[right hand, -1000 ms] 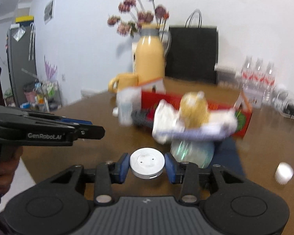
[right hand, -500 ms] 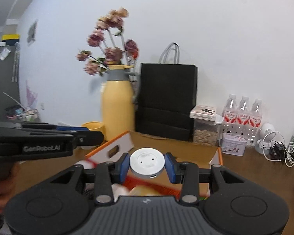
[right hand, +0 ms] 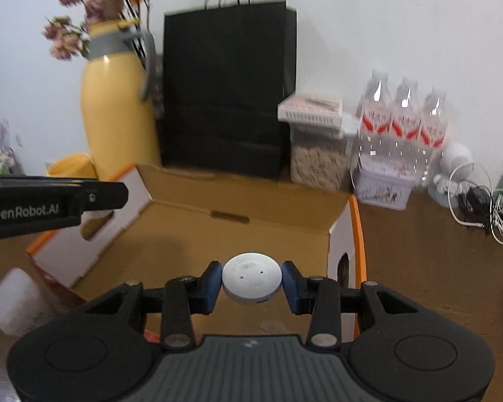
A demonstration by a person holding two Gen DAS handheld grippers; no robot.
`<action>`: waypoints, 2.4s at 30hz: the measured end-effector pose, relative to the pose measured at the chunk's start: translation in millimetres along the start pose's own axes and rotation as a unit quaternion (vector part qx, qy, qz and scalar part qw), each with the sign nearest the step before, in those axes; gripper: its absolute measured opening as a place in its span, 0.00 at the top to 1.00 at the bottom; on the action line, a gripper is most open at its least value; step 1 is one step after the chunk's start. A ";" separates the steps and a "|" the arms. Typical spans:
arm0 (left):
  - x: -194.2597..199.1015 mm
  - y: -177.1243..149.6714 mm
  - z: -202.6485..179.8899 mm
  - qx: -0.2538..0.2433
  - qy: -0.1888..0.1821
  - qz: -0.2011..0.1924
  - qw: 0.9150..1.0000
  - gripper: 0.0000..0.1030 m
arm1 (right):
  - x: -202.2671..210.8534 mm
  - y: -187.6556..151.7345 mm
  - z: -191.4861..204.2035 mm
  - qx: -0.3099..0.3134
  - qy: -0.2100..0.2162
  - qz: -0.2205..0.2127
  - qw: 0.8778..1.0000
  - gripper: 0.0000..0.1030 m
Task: Organize objects
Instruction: 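Carry both held caps over the cardboard box and open both grippers, then move both open grippers out of the box back toward the table, then grasp a white cap with the right gripper while the left gripper grasps the cap beside the clear container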
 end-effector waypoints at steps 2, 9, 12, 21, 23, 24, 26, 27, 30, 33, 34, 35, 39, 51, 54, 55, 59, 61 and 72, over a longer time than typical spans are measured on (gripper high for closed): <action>-8.8 -4.5 -0.6 -0.002 0.004 0.011 1.000 0.72 | -8.5 -1.9 -2.3 -0.001 -0.003 0.012 1.000 0.63; -16.5 -18.5 -6.3 -0.015 0.004 0.024 1.000 0.71 | -19.3 -11.1 -2.1 -0.005 0.001 0.031 1.000 0.63; -16.3 -20.6 -5.2 -0.014 0.003 0.028 1.000 0.62 | -20.2 -14.9 0.1 -0.001 0.004 0.038 0.999 0.58; 6.6 -15.3 7.5 0.001 0.018 -0.004 1.000 0.00 | -2.4 -12.5 6.9 0.005 -0.005 0.023 1.000 0.01; 12.3 -13.7 9.5 0.002 0.020 -0.008 1.000 0.00 | 3.5 -11.3 9.7 0.007 -0.007 0.018 1.000 0.00; 15.4 -13.2 10.9 0.002 0.021 -0.010 1.000 0.00 | 6.5 -11.0 11.1 0.007 -0.007 0.017 1.000 0.00; 21.5 -12.5 14.0 0.005 0.020 -0.014 1.000 0.00 | 13.5 -10.6 13.8 0.009 -0.008 0.013 1.000 0.00; 24.7 -12.1 15.3 0.006 0.020 -0.015 1.000 0.00 | 17.5 -10.3 15.0 0.010 -0.009 0.011 1.000 0.00; 36.9 -11.6 19.9 0.009 0.019 -0.024 0.999 0.00 | 31.9 -9.9 16.8 0.012 -0.014 -0.002 1.000 0.00; 52.8 -12.5 26.5 0.014 0.016 -0.038 0.999 0.00 | 53.4 -9.3 18.3 0.017 -0.017 -0.025 0.999 0.00; 59.1 -13.4 29.1 0.016 0.013 -0.042 0.999 0.00 | 62.3 -9.7 18.7 0.019 -0.018 -0.033 0.999 0.00; 65.0 -14.2 31.4 0.017 0.011 -0.046 0.999 0.00 | 70.1 -10.3 18.9 0.022 -0.019 -0.040 0.999 0.00; 89.1 -21.3 41.8 0.019 0.002 -0.064 0.998 0.00 | 105.3 -17.8 20.7 0.032 -0.022 -0.067 0.997 0.00; 140.5 -71.2 82.6 0.011 -0.011 -0.089 0.996 0.00 | 180.7 -96.0 -2.8 0.031 -0.046 -0.076 0.996 0.00; 146.9 -87.1 94.3 0.015 -0.015 -0.088 0.996 0.00 | 184.1 -123.0 -13.8 0.020 -0.055 -0.060 0.996 0.00; 148.8 -92.9 98.1 0.015 -0.015 -0.089 0.996 0.00 | 184.0 -132.4 -17.7 0.017 -0.060 -0.053 0.997 0.00; 146.3 -116.8 110.4 0.012 -0.006 -0.079 0.997 0.00 | 177.6 -164.3 -35.5 -0.004 -0.072 -0.025 0.997 0.00; 141.8 -127.3 117.1 0.015 0.001 -0.067 0.998 0.00 | 172.6 -175.4 -44.7 -0.016 -0.075 -0.014 0.997 0.00; 140.0 -147.4 133.5 0.023 0.014 -0.052 0.998 0.00 | 149.5 -200.1 -80.6 -0.065 -0.087 0.011 0.994 0.00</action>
Point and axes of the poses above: each gripper's, at about its wrist camera, not at the fingertips, and x roughly against the way its jaws point, z to its left, y to its top, the point moved 6 cm from there along -x, roughly the way its jaws point, and after that the axes turned 15 degrees about y, right-handed, at the moved point
